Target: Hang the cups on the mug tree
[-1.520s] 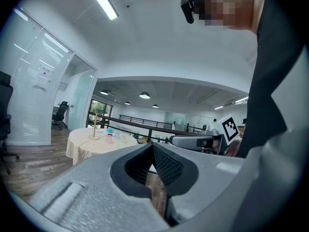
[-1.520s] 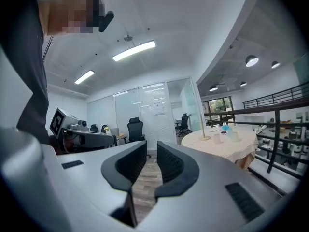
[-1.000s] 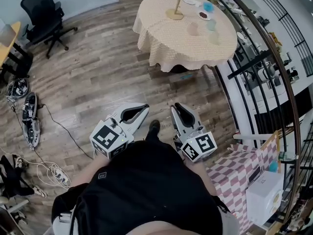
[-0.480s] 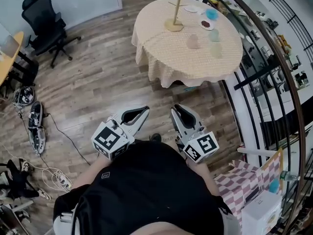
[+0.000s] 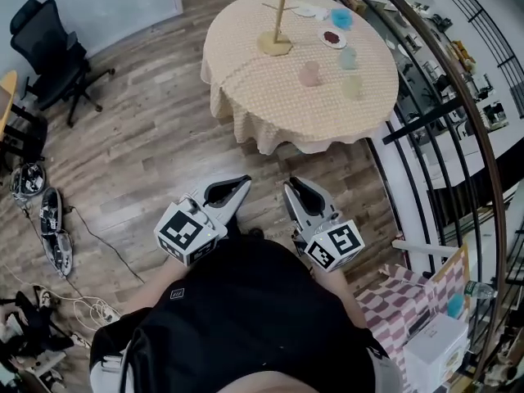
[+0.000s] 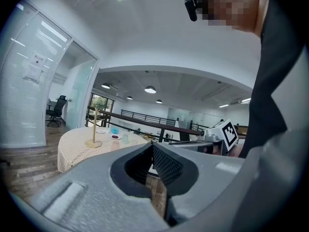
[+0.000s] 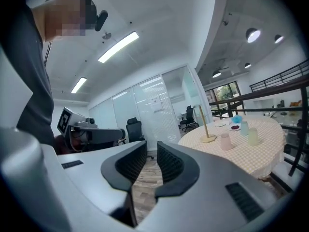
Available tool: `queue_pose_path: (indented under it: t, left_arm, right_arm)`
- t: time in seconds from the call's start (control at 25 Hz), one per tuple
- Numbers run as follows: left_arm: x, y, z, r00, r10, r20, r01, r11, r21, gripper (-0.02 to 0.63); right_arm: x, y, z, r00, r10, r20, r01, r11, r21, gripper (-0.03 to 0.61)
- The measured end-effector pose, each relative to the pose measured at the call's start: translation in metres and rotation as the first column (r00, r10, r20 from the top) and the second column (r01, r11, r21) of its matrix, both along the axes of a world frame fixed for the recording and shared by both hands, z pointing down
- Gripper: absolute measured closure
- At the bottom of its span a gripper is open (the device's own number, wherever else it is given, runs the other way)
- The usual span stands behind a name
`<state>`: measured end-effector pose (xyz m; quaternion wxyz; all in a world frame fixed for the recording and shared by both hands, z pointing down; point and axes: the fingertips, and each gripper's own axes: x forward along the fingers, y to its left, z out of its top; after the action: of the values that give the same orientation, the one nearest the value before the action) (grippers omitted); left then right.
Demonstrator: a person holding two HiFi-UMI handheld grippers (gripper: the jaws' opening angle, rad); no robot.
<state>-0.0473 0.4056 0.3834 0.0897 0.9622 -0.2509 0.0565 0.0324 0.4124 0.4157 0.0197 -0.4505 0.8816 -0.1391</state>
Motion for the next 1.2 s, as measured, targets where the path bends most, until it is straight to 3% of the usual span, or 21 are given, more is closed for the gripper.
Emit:
queue_pose_path:
  t: [0.32,0.52,0.68,1.0,1.2]
  left_arm:
    - [-0.031,-0.119,-0.005,0.999,0.026,-0.018,-0.026,1.0,0.014,0.606]
    - [-0.051,-0.171,0.002,0.998,0.061,-0.021,-0.061,0.998,-0.023,0.606]
    - [-0.056,-0.203,0.011,0.997,0.068,-0.024,-0.07,0.996,-0.053,0.606]
    - [-0.021,-0.269,0.018,0.998,0.066,-0.009,-0.067,0.997,-0.048,0.606]
    - [0.012,-0.307,0.012,0.999,0.038,0.018,-0.037,0.999,-0.038,0.606]
  right_arm:
    - [-0.005,-0.118,-0.009,0.995,0.088,-0.037,-0.088,0.996,-0.012,0.5]
    - [-0.021,-0.178,-0.026,0.991,0.109,-0.073,-0.108,0.994,0.017,0.5]
    - [-0.023,-0.205,-0.016,0.986,0.134,-0.098,-0.137,0.99,-0.022,0.5]
    - [-0.001,-0.267,-0.009,0.99,0.093,-0.104,-0.093,0.996,-0.001,0.5]
    - [0.036,-0.312,-0.004,0.993,0.093,-0.077,-0.093,0.996,0.009,0.5]
